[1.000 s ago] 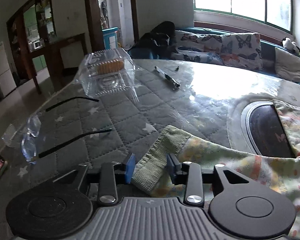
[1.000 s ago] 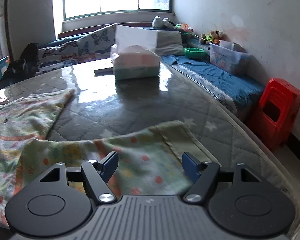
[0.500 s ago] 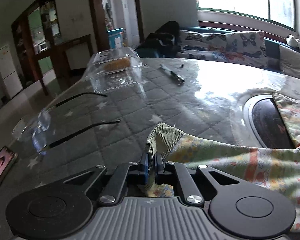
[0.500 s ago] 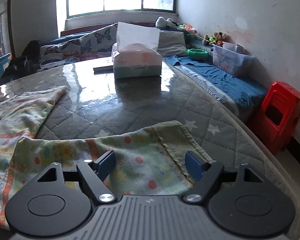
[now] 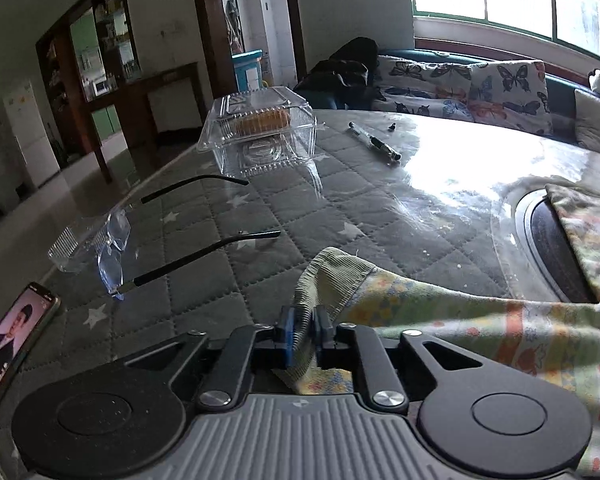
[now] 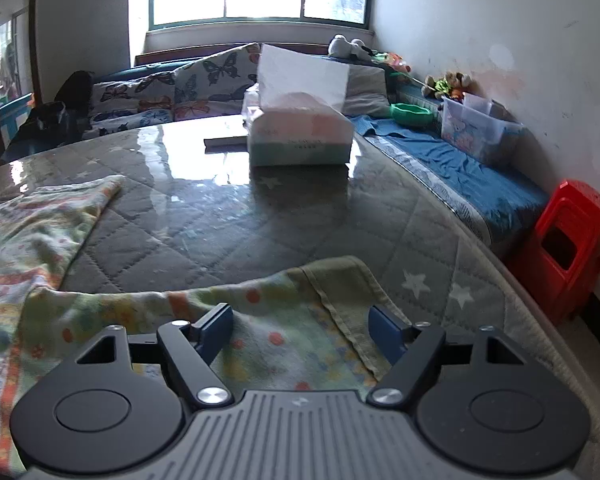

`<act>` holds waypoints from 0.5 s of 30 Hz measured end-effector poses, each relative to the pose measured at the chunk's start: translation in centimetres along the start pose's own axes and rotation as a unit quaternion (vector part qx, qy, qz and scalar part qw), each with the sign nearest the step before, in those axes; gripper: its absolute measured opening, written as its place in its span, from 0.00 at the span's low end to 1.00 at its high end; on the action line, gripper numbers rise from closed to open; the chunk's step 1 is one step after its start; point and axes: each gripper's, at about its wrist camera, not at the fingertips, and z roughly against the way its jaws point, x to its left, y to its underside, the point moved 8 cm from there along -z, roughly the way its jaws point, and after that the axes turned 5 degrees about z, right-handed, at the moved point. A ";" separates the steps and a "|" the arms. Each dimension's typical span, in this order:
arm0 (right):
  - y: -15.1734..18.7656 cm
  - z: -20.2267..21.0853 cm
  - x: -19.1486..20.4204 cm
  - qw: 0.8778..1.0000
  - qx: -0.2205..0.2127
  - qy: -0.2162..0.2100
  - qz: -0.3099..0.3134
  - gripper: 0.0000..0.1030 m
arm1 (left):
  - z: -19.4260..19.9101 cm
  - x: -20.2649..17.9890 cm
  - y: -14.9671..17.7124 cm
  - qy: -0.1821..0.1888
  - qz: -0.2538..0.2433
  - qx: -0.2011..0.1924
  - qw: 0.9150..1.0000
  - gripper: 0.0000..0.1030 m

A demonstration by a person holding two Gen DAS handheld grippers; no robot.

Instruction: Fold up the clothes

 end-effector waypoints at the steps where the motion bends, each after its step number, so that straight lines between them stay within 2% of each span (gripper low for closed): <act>1: -0.4 0.3 0.4 1.000 -0.004 -0.006 0.006 0.75 | 0.3 -0.1 -0.2 0.001 0.000 -0.002 1.000 0.17; 4: -1.6 1.3 2.2 0.999 -0.018 -0.029 0.031 0.74 | 1.7 -1.2 -1.0 0.017 -0.006 -0.017 1.000 0.17; 8: -3.1 2.2 5.7 0.994 -0.030 -0.075 0.069 0.68 | 4.1 -5.0 -1.6 0.079 -0.027 -0.032 0.996 0.17; 11: -4.0 2.0 8.3 0.990 -0.033 -0.105 0.087 0.62 | 5.3 -8.8 -1.3 0.133 -0.054 -0.034 0.989 0.17; 15: -5.2 0.9 11.9 0.984 -0.027 -0.145 0.103 0.56 | 6.1 -14.5 -0.1 0.201 -0.081 -0.015 0.976 0.16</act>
